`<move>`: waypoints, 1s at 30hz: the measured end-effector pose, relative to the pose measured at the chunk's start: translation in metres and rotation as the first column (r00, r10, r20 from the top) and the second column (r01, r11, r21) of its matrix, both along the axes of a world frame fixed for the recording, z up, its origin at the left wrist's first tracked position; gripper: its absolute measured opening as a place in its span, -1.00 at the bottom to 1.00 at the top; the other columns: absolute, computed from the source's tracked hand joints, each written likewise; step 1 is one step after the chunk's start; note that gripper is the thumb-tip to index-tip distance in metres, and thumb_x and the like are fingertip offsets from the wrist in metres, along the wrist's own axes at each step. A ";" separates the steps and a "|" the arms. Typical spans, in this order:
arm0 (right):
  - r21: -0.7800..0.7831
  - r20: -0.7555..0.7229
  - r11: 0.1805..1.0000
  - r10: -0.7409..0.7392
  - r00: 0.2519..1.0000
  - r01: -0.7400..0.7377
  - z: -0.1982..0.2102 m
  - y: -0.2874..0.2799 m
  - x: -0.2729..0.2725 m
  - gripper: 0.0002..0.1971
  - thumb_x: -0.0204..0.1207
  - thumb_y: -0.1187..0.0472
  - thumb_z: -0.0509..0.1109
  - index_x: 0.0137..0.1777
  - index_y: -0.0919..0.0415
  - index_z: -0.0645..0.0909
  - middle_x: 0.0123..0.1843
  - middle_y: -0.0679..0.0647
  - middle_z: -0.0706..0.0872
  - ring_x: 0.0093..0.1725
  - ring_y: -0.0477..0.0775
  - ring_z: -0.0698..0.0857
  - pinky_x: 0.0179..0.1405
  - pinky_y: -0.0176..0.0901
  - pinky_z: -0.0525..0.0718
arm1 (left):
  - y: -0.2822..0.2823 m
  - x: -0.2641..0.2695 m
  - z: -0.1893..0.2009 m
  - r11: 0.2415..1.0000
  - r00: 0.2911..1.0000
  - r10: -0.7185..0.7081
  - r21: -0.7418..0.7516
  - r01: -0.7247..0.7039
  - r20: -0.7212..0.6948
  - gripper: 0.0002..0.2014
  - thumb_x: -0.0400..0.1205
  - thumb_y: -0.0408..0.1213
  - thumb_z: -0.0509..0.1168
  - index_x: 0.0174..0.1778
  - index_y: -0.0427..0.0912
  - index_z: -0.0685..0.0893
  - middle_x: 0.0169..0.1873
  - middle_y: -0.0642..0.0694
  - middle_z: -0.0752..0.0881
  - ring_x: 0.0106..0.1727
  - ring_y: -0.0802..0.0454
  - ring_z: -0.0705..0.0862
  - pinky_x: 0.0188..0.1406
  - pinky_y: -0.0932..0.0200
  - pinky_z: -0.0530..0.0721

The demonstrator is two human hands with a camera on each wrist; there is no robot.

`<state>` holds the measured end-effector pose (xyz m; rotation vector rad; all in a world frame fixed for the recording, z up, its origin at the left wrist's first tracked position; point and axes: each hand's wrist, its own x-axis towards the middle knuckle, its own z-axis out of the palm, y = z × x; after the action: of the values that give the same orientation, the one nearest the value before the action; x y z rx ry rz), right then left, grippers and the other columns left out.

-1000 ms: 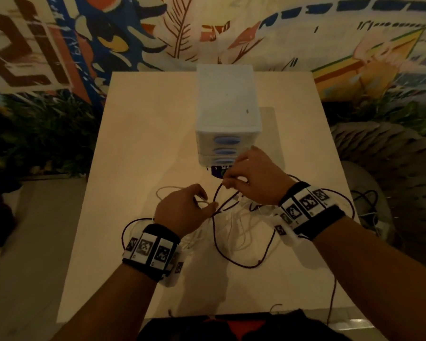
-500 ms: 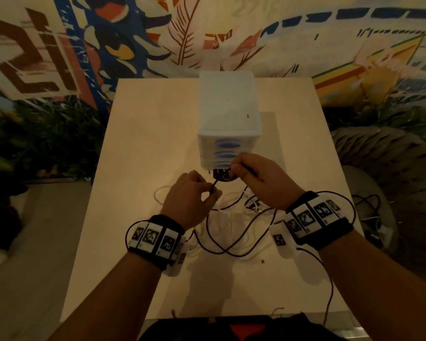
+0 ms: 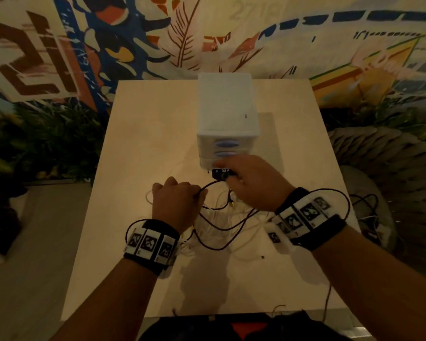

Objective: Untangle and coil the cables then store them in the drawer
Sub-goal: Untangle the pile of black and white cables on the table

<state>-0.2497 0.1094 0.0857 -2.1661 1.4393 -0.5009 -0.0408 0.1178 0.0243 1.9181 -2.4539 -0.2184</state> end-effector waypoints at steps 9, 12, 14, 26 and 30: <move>0.147 -0.184 0.989 0.031 0.982 -0.004 -0.011 -0.008 0.020 -0.80 0.74 -0.10 0.23 -0.03 -0.02 0.49 -0.10 -0.09 0.62 -0.12 0.02 0.59 -0.15 -0.10 0.47 | 0.009 -0.002 -0.003 0.999 0.999 -0.007 -0.038 0.005 -0.036 -0.70 0.55 0.18 0.38 -0.35 0.08 0.76 -0.41 0.11 0.76 -0.09 -0.09 0.64 0.01 -0.09 0.36; 0.037 -0.060 0.997 -0.072 0.996 0.074 0.011 -0.019 0.000 -0.82 0.74 -0.08 0.25 -0.03 -0.02 0.51 0.01 -0.21 0.69 -0.11 -0.10 0.66 -0.13 -0.17 0.57 | 0.009 -0.002 -0.005 0.993 0.999 0.016 0.113 -0.019 0.033 -0.70 0.58 0.25 0.29 -0.20 0.13 0.76 -0.30 0.16 0.76 0.05 -0.03 0.61 0.14 -0.13 0.37; -0.014 -0.014 0.994 -0.112 0.994 0.112 0.026 -0.022 -0.016 -0.80 0.74 -0.04 0.28 -0.01 0.06 0.55 -0.21 -0.36 0.55 -0.27 -0.36 0.57 -0.30 -0.49 0.40 | 0.009 -0.001 -0.005 0.985 0.998 0.065 0.159 -0.066 0.011 -0.69 0.60 0.25 0.27 -0.16 0.14 0.76 -0.26 0.16 0.76 0.09 -0.02 0.60 0.21 -0.15 0.36; -0.355 -0.246 0.930 -0.185 0.951 0.089 0.009 -0.001 -0.018 -0.56 0.30 0.22 0.26 0.14 0.05 0.79 0.22 0.04 0.77 0.24 0.21 0.68 0.23 0.19 0.58 | 0.008 -0.011 0.005 0.995 0.996 -0.080 -0.064 0.082 0.039 -0.59 0.68 0.25 0.21 -0.28 0.12 0.79 -0.43 0.12 0.72 -0.11 -0.04 0.63 0.07 -0.10 0.35; -0.056 -0.431 0.983 0.133 0.893 -0.173 -0.005 0.002 0.029 -0.57 0.63 -0.11 0.09 0.12 0.01 0.78 0.08 -0.02 0.82 0.24 0.13 0.70 0.38 0.22 0.51 | 0.007 -0.017 0.006 0.983 0.992 -0.117 -0.147 0.109 -0.046 -0.55 0.62 0.03 0.10 -0.54 0.00 0.68 -0.61 0.04 0.63 -0.37 -0.09 0.63 -0.01 -0.09 0.45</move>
<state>-0.2211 0.1109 0.0808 -2.5523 1.4616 -0.0312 -0.0576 0.1252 0.0299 1.6956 -2.4710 -0.0901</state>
